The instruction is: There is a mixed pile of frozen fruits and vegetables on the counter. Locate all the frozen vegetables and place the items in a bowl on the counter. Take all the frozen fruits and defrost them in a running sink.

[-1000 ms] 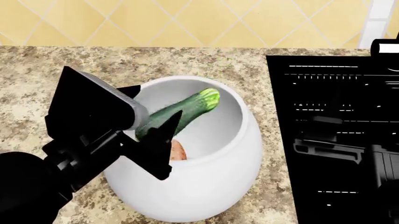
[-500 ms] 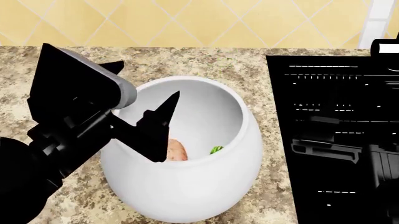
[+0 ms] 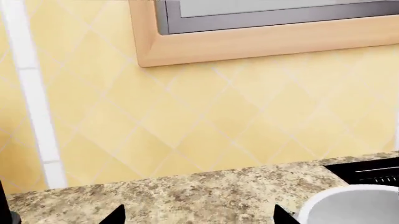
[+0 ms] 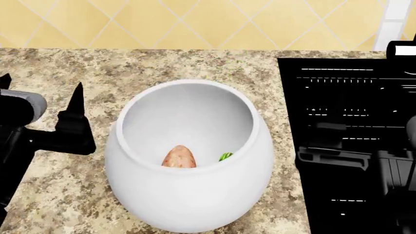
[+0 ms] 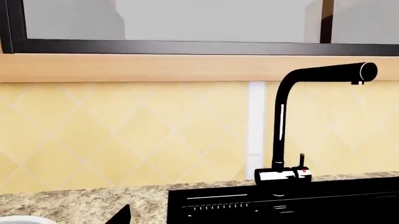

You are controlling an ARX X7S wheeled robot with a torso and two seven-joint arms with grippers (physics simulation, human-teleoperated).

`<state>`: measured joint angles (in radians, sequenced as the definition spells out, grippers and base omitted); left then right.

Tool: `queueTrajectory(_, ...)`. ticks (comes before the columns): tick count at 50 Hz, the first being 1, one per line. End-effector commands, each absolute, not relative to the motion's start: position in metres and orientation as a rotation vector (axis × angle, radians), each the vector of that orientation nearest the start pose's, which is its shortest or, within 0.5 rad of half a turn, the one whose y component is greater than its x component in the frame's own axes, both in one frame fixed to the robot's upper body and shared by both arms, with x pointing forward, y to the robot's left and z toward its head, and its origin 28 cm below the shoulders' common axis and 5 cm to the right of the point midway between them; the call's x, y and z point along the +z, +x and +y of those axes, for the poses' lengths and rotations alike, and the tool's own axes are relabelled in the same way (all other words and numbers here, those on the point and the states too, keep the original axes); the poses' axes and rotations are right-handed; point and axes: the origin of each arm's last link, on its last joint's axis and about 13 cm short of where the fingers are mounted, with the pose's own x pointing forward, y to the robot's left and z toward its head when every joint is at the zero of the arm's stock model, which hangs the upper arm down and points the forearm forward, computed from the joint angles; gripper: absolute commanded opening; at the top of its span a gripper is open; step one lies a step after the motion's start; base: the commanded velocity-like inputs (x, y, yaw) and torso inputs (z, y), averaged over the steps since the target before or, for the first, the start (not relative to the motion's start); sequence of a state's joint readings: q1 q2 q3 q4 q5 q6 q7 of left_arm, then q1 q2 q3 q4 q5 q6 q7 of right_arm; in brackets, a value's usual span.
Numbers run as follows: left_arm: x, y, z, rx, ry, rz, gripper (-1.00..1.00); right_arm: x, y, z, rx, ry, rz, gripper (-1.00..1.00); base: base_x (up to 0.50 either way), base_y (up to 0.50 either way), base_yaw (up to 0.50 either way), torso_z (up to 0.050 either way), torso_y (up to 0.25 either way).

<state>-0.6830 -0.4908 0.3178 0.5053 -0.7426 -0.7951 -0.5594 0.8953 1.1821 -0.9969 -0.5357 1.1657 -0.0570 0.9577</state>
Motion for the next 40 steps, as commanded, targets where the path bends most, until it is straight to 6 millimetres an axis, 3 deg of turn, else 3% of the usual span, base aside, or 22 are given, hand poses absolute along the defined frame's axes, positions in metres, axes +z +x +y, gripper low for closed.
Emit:
queueTrajectory(1,0.19,0.251,0.235,0.105,0.102,-0.173,1.0,0.217,0.224,-0.162,-0.123,-0.033,-0.204,1.0,0.0,0.0,0.0,0.0,0.0)
queueTrajectory(6,0.184,0.253,0.236,0.122,0.097,-0.16,1.0,0.22,0.22,-0.159,-0.063,-0.005,-0.241,1.0,0.0,0.0,0.0,0.0,0.0)
queueTrajectory(17,0.185,0.249,0.234,0.099,0.101,-0.163,1.0,0.217,0.223,-0.159,-0.103,-0.04,-0.201,1.0,-0.03,0.0,0.0,0.0,0.0)
queueTrajectory(40,0.186,0.247,0.228,0.069,0.124,-0.158,1.0,0.213,0.229,-0.159,-0.103,-0.024,-0.183,1.0,-0.44,0.0,0.0,0.0,0.0)
